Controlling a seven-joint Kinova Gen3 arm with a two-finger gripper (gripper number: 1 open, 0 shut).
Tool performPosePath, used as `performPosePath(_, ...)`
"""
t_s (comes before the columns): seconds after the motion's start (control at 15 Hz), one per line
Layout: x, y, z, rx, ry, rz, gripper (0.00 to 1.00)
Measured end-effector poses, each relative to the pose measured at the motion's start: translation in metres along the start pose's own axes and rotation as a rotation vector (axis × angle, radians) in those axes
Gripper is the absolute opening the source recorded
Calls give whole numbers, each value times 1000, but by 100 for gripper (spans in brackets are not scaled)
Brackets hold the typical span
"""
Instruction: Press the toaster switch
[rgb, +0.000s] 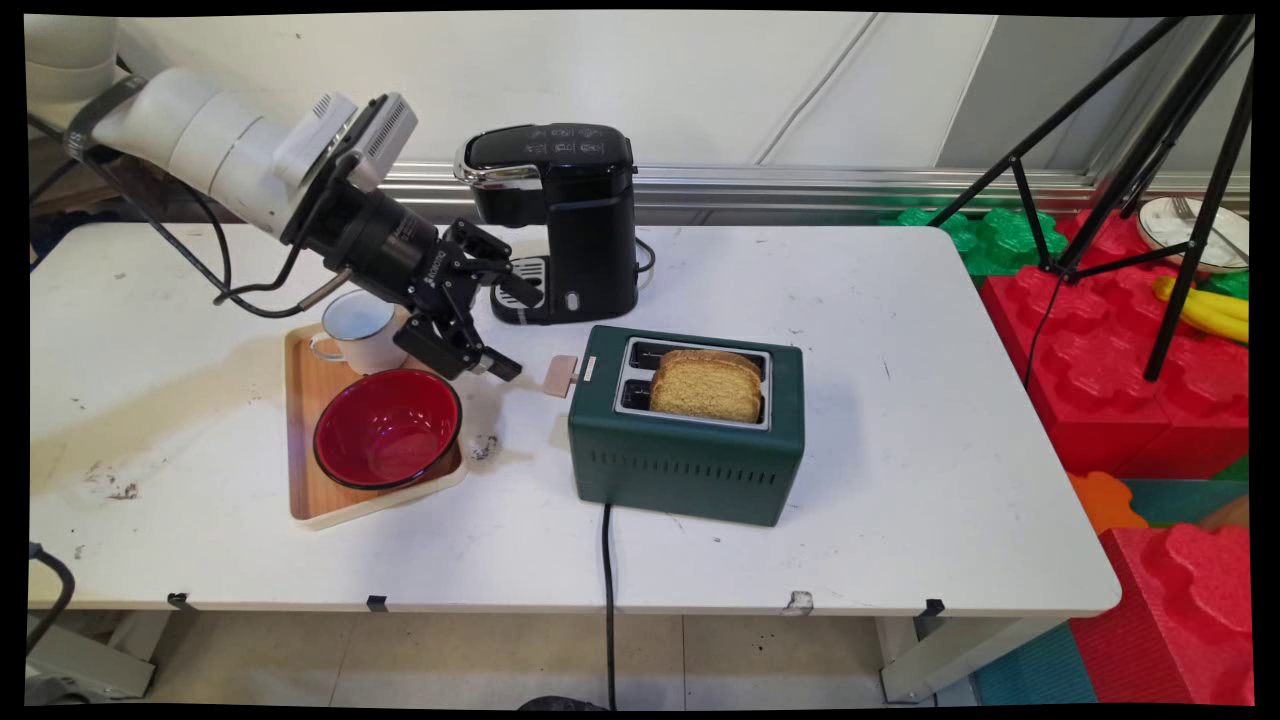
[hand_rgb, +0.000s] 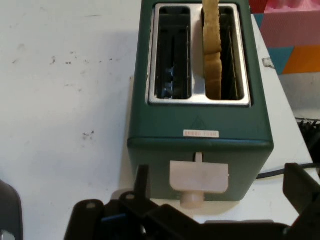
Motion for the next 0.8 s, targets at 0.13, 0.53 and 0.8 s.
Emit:
performPosePath(0.13, -2, -1, 1, -1, -2, 5, 100)
performPosePath(0.53, -9, -3, 3, 1, -7, 21, 0)
performPosePath(0.8, -10, -4, 8, 0, -5, 22, 0)
